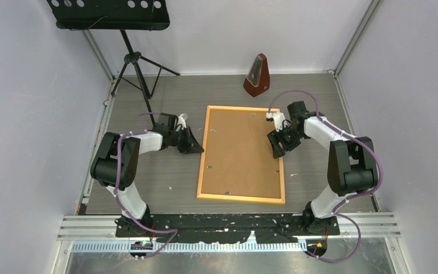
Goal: Put the photo into the frame
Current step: Install the photo frame at the center of the board.
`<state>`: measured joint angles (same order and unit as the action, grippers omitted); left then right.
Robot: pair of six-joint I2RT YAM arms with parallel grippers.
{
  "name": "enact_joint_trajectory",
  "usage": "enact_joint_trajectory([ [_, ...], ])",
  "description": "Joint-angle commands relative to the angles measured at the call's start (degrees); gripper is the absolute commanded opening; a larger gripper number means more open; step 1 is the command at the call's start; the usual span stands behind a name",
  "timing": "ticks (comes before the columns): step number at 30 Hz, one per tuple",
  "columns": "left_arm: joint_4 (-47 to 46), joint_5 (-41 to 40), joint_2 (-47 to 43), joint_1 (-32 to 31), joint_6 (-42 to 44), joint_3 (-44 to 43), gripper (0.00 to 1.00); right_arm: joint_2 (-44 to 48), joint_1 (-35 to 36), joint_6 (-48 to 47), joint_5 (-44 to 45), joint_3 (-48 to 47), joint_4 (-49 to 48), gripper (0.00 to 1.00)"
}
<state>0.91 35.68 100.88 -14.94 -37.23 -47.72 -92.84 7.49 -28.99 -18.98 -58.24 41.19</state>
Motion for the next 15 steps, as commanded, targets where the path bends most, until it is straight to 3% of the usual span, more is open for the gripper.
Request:
enact_joint_trajectory([
  [1,2.08,-3.59,0.48,-0.79,2.23,1.23,0.00,-2.78,0.05,6.75,0.95,-2.76,-2.48,0.65],
  [5,1.89,-3.23,0.11,-0.79,2.32,1.14,0.00,-4.19,-0.04,8.24,2.27,-2.41,-3.62,0.63],
  [8,1.88,-2.76,-0.03,-0.79,2.54,0.90,0.00,-4.56,-0.09,8.55,3.46,-1.53,-4.35,0.54],
  [12,2.65,-2.92,-0.48,-0.80,3.19,0.49,0.14,-4.41,-1.17,8.13,3.96,-1.28,-4.36,0.32],
  [15,4.15,-2.81,-0.81,-0.82,4.08,-0.35,0.27,-3.83,-2.39,6.79,4.60,-0.99,-4.19,0.23],
])
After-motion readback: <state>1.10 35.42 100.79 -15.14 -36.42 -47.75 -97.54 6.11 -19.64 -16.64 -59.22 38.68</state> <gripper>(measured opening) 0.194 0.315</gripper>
